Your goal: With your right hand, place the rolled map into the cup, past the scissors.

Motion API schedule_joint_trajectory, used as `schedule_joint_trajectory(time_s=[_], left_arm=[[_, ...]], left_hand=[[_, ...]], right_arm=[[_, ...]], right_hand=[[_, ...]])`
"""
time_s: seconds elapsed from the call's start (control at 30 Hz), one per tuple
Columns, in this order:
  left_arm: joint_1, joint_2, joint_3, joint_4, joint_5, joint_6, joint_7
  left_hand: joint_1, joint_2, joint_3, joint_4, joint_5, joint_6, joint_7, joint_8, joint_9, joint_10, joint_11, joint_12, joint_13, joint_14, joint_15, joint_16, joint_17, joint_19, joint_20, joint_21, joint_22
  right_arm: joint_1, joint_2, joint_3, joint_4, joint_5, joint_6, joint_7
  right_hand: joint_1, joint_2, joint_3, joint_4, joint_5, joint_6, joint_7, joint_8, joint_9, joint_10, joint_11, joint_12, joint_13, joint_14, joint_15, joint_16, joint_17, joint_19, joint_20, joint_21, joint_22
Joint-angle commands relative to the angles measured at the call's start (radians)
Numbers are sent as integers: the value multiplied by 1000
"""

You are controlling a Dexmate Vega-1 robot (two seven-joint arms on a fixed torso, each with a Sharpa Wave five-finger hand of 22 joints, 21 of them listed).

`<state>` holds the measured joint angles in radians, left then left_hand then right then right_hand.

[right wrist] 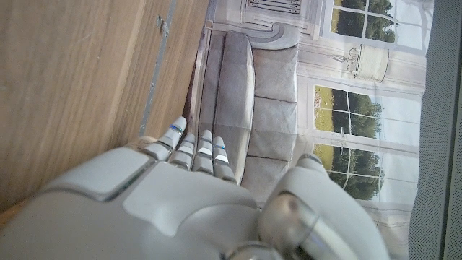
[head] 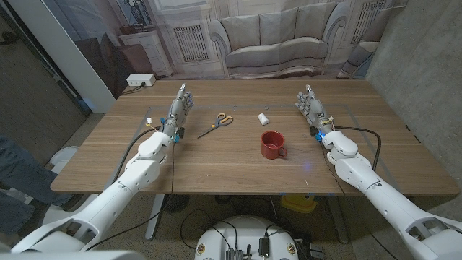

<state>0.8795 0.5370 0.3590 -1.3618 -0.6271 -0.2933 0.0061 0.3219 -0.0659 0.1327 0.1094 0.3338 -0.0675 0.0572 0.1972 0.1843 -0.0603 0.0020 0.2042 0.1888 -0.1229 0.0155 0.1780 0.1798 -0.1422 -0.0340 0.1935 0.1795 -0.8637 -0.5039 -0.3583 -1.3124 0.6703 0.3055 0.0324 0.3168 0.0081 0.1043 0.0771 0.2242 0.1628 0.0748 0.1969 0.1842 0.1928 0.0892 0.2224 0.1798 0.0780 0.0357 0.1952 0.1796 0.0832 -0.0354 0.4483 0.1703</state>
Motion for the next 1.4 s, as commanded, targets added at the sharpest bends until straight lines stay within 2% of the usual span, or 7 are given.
schedule_joint_trajectory(time_s=[0.03, 0.63, 1.1, 1.4], left_arm=[[55, 33, -17, -90, 13, -7, 33], [-2, 10, 5, -31, 23, -45, -27], [-2, 3, 14, -43, 31, -37, -15], [-4, 9, 17, -52, 40, -30, -10]], left_hand=[[5, 0, 3, -1, 5, -9, -2, 5, 3, -9, 0, 6, 4, -10, 0, 8, 3, -4, -13, 4, 1], [7, 2, 0, -1, 5, -4, -3, 6, 4, -6, -1, 7, 4, -8, -2, 9, 3, -5, -11, 5, 2], [9, 5, -2, -2, 5, 0, -5, 7, 4, 0, 1, 9, 5, -5, -3, 10, 3, -4, -8, 5, 2], [12, 8, -3, -3, 5, 1, -6, 6, 4, 0, -2, 8, 5, -3, -4, 11, 3, -4, -7, 6, 2]], right_arm=[[-32, 5, 10, -30, 13, 19, -10], [-83, -33, 22, -133, -28, 34, -60], [-104, -62, 29, -165, -39, 40, -52], [-137, -94, 43, -216, -57, 36, -73]], right_hand=[[6, -1, 8, -3, 2, 9, -2, 5, 2, 5, 0, 3, 4, 9, -3, 3, 2, 14, -16, 2, 5], [10, 1, 8, -7, 0, 11, -6, 3, 2, 10, -2, 2, 4, 14, -5, 2, 1, 18, -15, -5, 5], [13, 3, 8, -10, -1, 14, -6, 3, 2, 15, 1, 3, 4, 19, -5, 1, 1, 24, -15, -10, 6], [15, 3, 8, -12, -2, 16, -5, 3, 2, 19, 1, 3, 4, 22, -5, 1, 1, 28, -15, -12, 6]])
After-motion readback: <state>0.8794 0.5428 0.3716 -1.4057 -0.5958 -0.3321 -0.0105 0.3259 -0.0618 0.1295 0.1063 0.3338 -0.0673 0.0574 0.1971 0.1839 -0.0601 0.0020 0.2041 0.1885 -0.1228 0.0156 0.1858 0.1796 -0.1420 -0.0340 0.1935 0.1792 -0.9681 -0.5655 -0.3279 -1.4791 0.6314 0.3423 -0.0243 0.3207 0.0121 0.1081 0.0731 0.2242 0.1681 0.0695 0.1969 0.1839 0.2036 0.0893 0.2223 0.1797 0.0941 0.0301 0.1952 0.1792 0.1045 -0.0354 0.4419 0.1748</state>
